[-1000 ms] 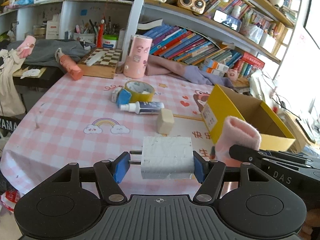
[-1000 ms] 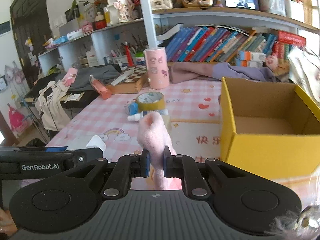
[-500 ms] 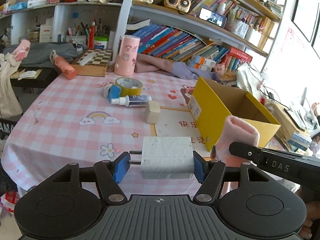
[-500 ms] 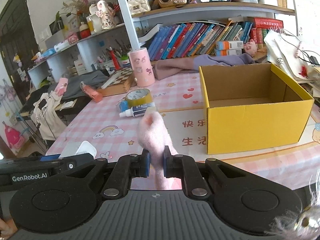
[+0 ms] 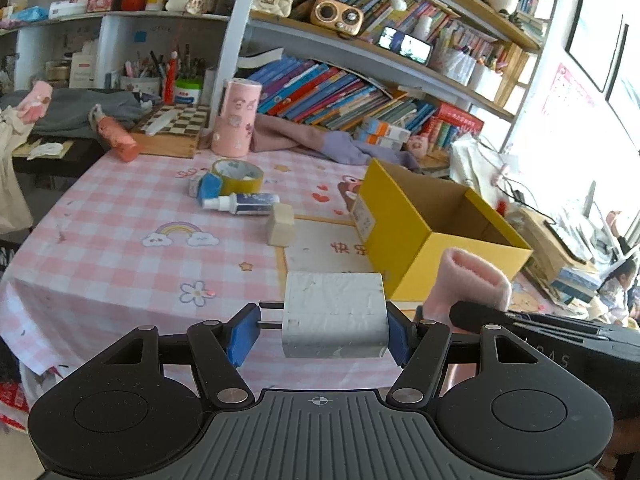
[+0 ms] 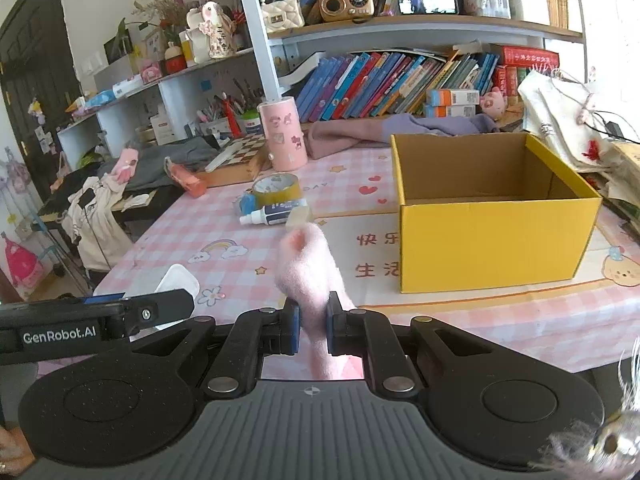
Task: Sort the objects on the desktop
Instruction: 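Carry the adapter and sock with both tools over the yellow box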
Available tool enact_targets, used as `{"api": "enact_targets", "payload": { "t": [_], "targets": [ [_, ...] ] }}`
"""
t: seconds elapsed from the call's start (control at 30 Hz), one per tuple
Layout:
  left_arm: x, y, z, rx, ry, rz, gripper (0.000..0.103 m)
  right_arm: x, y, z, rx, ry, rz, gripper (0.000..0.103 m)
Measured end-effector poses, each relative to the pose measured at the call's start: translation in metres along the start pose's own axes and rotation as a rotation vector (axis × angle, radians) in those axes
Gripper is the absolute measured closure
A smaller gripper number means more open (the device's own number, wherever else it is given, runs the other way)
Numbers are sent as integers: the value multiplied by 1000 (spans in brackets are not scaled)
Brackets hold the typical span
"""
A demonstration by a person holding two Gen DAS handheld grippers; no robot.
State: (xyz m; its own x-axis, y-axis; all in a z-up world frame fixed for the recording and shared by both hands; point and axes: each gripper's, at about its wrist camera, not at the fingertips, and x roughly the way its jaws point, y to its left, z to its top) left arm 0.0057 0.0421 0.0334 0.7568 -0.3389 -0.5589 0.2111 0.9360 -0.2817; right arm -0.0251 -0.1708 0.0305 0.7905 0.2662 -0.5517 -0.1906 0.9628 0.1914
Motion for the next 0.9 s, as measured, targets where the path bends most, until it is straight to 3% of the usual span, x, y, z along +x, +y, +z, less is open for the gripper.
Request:
{"api": "enact_targets", "payload": {
  "t": [0.5,0.9],
  "targets": [
    [20,-42,-11,77,75,-176,38,-37,-30,-23,91,22,-156,92],
    [24,-72,-22,200,132,-256,38,-54,-50,-42,197,54,-216,92]
  ]
}}
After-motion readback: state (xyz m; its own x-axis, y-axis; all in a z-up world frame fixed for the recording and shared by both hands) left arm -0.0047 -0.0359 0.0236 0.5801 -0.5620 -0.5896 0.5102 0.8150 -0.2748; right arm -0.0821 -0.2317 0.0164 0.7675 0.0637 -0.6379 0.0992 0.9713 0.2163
